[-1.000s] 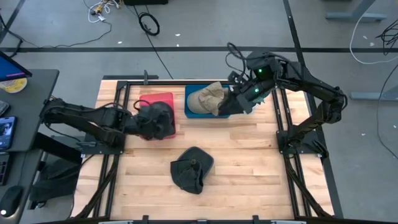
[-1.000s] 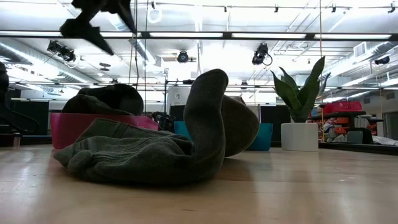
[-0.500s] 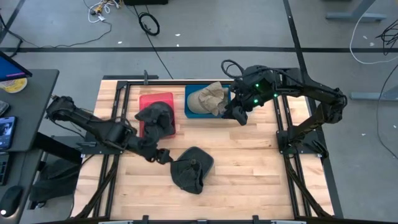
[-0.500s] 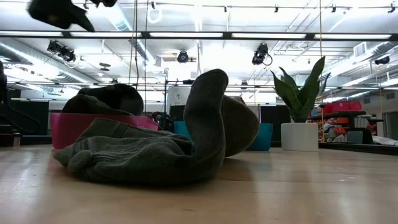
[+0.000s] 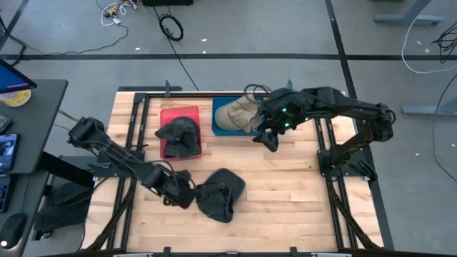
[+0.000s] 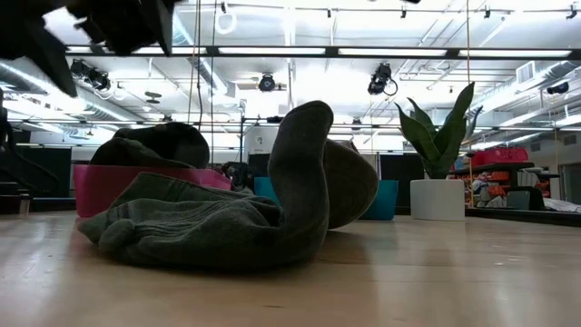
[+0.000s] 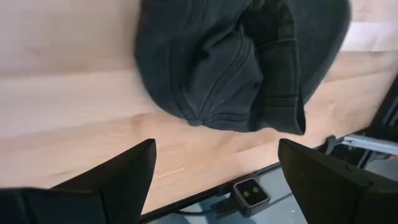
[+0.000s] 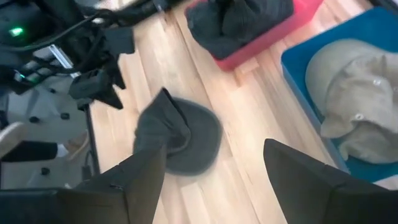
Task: Pick & Place hat
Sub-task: Put the black cap into the red bin
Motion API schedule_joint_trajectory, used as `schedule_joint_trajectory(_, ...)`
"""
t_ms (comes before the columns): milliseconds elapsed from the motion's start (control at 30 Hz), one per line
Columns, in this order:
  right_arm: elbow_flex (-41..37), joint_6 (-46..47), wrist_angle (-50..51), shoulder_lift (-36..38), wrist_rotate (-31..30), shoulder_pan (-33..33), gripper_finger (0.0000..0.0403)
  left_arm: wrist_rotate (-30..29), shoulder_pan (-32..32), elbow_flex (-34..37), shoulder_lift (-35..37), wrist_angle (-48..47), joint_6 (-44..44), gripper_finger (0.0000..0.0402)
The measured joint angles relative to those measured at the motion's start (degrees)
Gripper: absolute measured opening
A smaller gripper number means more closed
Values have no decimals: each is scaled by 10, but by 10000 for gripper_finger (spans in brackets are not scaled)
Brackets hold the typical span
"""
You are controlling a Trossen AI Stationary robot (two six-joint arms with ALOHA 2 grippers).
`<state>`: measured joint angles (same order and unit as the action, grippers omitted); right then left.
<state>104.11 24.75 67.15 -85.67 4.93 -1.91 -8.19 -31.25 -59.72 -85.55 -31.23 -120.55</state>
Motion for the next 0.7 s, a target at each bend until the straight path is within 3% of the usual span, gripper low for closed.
schedule_joint_trajectory(267,-48,0,-20,-1,20,4,272,7,-6,0,-108,112,-49,342)
schedule_joint_trajectory(433,-48,0,-42,10,31,12,272,44,-7,0,-152,120,-64,342)
schedule_joint_trajectory(700,-48,0,-66,32,36,31,272,45,-4,0,-158,93,-63,342)
